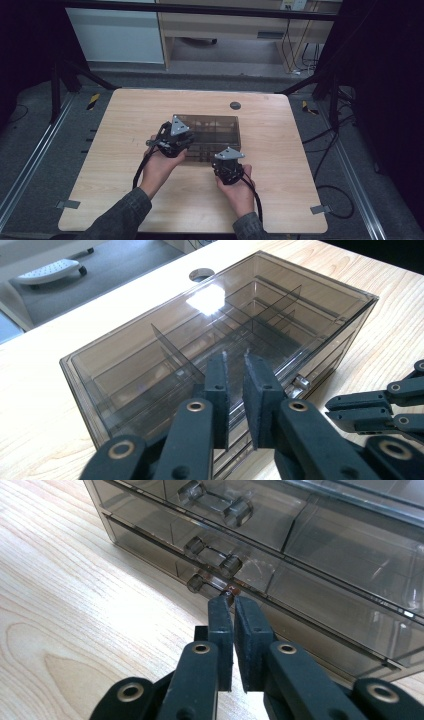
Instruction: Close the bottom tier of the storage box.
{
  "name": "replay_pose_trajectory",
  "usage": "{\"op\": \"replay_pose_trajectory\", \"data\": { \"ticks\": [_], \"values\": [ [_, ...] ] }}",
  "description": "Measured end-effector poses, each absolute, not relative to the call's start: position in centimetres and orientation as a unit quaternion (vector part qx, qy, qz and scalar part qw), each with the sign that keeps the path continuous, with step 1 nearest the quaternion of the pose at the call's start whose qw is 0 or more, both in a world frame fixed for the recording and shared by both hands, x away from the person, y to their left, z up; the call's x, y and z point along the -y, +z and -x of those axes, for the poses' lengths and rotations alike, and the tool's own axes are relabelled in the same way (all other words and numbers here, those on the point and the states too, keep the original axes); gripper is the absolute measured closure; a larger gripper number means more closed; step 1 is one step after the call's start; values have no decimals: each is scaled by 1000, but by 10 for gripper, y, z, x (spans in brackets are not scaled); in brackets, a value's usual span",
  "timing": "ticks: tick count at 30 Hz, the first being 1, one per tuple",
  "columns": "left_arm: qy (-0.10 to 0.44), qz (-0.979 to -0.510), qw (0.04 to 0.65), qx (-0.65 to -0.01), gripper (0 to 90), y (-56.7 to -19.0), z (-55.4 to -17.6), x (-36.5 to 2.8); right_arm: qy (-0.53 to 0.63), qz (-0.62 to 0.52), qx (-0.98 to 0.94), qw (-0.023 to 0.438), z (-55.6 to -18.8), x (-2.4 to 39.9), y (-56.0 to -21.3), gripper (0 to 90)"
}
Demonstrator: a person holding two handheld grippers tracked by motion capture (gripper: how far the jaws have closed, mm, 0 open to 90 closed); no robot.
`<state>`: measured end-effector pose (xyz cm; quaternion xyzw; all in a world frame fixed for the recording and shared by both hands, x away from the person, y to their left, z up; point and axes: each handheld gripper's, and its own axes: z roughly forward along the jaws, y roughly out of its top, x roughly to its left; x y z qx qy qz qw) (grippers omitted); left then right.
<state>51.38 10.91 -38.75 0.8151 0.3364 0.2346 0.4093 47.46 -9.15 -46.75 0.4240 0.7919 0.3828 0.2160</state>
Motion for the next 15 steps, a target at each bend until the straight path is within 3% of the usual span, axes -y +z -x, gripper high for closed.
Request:
{"op": "replay_pose_trajectory", "data": {
  "ticks": [9, 15],
  "values": [
    [244, -807, 423, -332, 657, -381, -505, -116, 397, -434, -775, 230, -469, 100, -461, 766],
    [248, -803, 432, -329, 521, -375, -500, -125, 408, -432, -769, 236, -465, 99, -457, 626]
  ]
}}
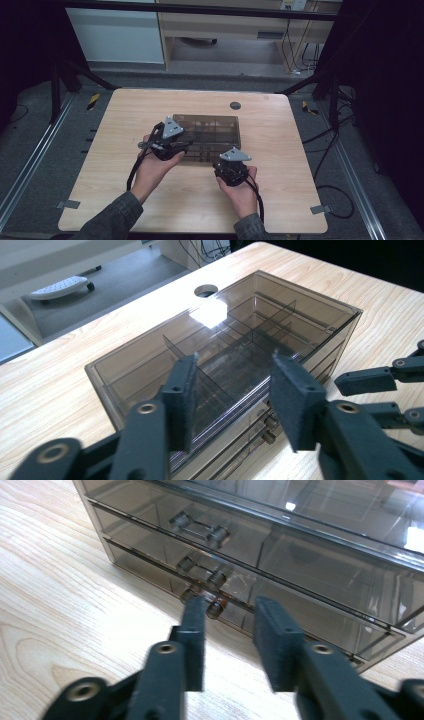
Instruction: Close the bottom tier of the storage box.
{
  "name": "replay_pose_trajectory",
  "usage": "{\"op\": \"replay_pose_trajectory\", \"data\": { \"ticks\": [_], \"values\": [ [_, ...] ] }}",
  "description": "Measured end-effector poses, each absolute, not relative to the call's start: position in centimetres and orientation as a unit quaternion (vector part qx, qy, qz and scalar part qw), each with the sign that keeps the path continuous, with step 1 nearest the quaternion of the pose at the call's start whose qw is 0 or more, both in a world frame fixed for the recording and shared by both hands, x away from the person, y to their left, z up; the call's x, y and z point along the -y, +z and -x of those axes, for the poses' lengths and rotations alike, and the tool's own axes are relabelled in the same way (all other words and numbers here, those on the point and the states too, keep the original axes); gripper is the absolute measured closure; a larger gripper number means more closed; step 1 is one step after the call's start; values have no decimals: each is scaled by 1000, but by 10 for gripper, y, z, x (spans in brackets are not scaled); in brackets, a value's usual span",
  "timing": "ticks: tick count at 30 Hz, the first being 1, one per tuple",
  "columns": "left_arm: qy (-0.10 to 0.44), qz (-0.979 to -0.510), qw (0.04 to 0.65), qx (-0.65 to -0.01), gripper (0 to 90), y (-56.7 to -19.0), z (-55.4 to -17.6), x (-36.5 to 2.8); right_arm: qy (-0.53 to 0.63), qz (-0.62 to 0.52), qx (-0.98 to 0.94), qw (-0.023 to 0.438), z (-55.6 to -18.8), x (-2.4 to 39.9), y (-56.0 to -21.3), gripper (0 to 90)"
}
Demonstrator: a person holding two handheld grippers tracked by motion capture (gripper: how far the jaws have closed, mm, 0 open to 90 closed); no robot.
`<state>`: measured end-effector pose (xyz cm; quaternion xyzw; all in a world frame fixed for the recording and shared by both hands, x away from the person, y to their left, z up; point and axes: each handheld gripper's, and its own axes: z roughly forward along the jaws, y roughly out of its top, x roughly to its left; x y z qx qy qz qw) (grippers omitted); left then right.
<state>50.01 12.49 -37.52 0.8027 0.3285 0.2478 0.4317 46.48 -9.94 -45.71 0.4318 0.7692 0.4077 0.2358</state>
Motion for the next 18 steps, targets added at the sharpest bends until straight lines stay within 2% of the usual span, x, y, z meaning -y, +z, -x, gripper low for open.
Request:
{"op": "replay_pose_trajectory", "data": {
  "ticks": [6, 9, 12, 18],
  "values": [
    [235, -805, 446, -313, 379, -377, -499, -133, 413, -429, -766, 241, -464, 100, -456, 408],
    [233, -805, 450, -308, 294, -380, -498, -136, 420, -430, -766, 228, -464, 100, -456, 301],
    [244, -803, 453, -299, 230, -379, -495, -140, 424, -431, -766, 219, -463, 102, -455, 235],
    [245, -795, 462, -307, 149, -373, -488, -156, 424, -417, -767, 241, -460, 103, -458, 89]
  ]
}}
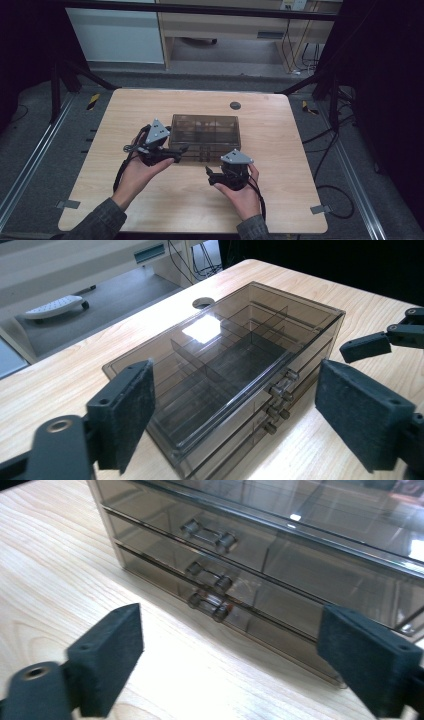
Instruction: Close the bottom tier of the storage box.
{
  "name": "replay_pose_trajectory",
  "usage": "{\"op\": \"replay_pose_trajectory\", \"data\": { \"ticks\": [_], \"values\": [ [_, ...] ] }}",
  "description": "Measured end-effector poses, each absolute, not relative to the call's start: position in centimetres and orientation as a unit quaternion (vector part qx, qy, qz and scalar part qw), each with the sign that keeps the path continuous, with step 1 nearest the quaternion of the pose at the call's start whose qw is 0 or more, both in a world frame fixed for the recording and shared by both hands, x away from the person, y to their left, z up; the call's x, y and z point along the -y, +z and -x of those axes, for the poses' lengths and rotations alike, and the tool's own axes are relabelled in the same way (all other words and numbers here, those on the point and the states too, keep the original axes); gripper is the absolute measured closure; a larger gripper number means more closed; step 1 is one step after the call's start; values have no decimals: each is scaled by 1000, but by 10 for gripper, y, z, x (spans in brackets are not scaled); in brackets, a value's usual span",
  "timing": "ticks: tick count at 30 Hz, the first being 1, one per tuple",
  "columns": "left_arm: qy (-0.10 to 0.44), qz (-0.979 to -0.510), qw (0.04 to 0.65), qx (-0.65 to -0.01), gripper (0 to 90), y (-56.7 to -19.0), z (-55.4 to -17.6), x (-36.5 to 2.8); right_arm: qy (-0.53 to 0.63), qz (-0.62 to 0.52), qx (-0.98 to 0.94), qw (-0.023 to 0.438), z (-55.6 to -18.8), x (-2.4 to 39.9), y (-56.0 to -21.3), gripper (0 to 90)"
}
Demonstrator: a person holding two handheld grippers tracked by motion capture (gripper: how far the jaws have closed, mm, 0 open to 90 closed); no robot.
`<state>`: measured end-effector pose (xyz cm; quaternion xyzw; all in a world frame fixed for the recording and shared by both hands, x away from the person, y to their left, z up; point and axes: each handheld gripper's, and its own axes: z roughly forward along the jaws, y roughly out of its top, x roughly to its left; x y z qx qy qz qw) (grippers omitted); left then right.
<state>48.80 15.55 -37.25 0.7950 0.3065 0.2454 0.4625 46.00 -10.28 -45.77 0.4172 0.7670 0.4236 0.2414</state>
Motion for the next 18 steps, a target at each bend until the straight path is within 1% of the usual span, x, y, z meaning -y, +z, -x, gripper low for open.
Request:
{"op": "replay_pose_trajectory", "data": {
  "ticks": [3, 13, 18],
  "values": [
    [252, -789, 467, -309, 134, -370, -483, -162, 419, -409, -774, 242, -460, 103, -461, 66],
    [254, -778, 478, -318, 97, -374, -471, -184, 411, -406, -775, 257, -455, 111, -461, 66],
    [259, -783, 472, -310, 68, -378, -461, -190, 410, -409, -771, 266, -452, 121, -461, 63]
  ]
}}
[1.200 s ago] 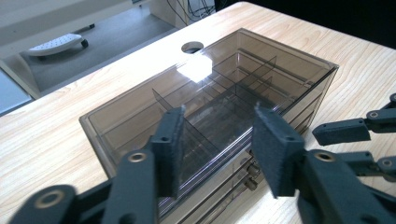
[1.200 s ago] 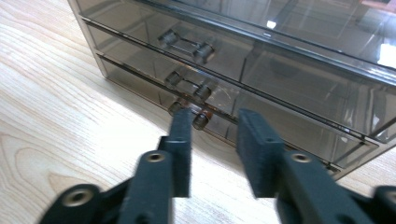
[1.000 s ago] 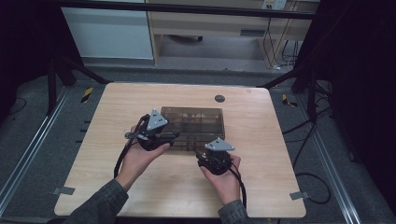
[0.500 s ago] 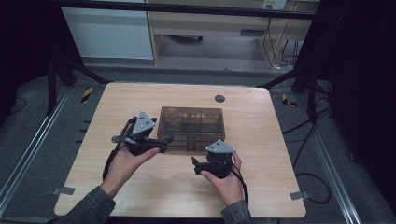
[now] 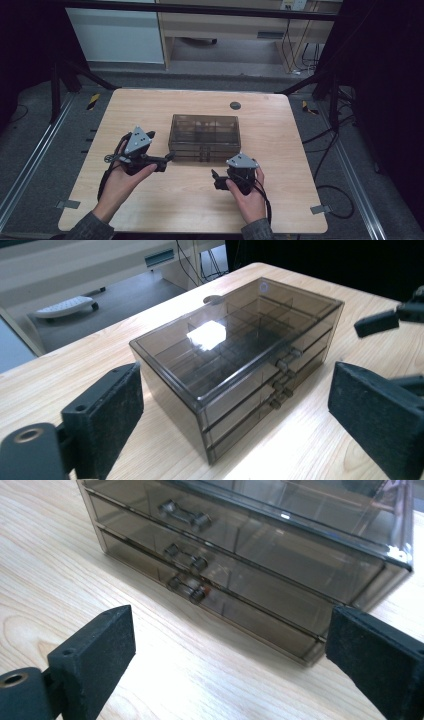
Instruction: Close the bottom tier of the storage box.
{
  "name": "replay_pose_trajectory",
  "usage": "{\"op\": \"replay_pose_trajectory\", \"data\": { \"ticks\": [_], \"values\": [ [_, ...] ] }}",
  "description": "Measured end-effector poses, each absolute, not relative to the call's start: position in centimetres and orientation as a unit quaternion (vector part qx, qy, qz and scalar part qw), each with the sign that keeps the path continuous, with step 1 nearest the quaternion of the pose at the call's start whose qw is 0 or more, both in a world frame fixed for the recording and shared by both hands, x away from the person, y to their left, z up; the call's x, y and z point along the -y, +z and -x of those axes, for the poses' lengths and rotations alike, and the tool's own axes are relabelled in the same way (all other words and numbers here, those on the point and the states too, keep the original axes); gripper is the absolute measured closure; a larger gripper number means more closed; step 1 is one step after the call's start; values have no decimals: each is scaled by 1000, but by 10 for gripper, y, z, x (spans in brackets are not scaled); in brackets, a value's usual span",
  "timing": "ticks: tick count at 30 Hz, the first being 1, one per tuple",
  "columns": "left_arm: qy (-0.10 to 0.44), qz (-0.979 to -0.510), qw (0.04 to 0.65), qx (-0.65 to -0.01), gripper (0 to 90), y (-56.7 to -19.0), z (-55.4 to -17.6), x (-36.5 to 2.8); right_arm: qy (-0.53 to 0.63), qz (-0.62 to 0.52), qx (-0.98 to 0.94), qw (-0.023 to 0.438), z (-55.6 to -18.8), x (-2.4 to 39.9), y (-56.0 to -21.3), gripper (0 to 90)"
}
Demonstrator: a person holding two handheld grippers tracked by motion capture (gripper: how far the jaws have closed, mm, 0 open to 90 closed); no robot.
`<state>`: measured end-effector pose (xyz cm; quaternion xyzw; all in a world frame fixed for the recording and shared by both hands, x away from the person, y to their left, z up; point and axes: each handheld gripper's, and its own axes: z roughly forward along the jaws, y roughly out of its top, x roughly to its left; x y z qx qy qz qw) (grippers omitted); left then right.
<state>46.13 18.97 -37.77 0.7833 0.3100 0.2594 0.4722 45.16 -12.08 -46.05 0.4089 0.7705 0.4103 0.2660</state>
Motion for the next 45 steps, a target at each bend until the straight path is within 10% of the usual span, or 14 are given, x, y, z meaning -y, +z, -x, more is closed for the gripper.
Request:
{"op": "replay_pose_trajectory", "data": {
  "ticks": [45],
  "values": [
    [289, -763, 416, -402, 45, -455, -475, -286, 376, -481, -730, 307, -445, 207, -477, 58]
  ]
}}
